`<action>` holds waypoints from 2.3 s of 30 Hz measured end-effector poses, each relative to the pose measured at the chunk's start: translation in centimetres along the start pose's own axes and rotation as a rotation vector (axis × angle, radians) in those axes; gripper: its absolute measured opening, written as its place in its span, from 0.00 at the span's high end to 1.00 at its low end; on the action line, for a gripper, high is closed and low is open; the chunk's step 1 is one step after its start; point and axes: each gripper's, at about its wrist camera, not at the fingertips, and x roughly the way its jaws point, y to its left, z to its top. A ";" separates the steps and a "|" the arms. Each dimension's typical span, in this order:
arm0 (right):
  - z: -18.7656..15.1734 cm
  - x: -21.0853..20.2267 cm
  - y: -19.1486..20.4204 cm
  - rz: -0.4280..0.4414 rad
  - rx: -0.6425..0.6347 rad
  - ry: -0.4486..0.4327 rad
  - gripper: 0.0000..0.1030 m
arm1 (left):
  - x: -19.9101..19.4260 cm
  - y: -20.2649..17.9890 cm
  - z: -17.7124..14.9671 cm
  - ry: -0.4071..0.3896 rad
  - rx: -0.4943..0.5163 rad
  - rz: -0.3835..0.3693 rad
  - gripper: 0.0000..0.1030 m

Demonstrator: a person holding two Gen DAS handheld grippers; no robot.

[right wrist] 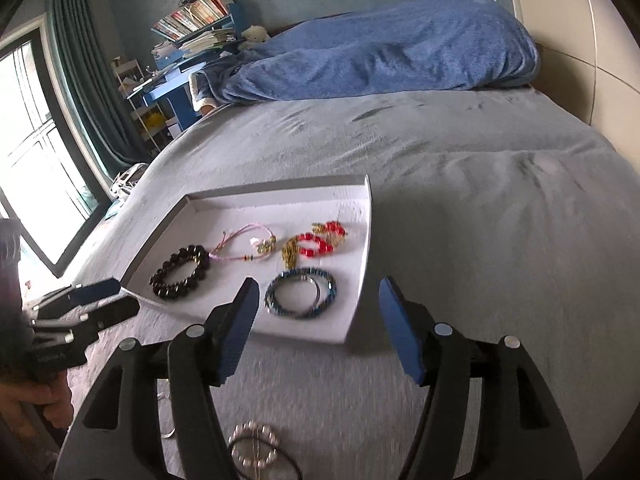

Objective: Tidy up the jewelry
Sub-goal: 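Move the left tool to the silver hoop bangle and grasp it, then grasp the black pearl hair tie with the right tool while the left tool lifts the bangle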

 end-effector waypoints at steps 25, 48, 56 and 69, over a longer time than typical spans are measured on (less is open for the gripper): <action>-5.1 -0.4 2.5 -0.010 -0.065 0.151 0.28 | 1.3 -3.7 -8.6 0.145 0.161 -0.007 0.53; -10.3 0.0 3.9 0.040 -0.228 0.304 0.28 | -1.0 0.1 -5.3 0.030 -0.035 -0.048 0.53; -10.6 -0.1 4.0 0.056 -0.262 0.303 0.70 | -0.8 -0.1 -5.3 0.032 -0.034 -0.052 0.53; -9.3 -2.7 4.6 0.115 -0.299 0.224 0.96 | -1.2 0.3 -4.9 0.012 -0.051 -0.064 0.53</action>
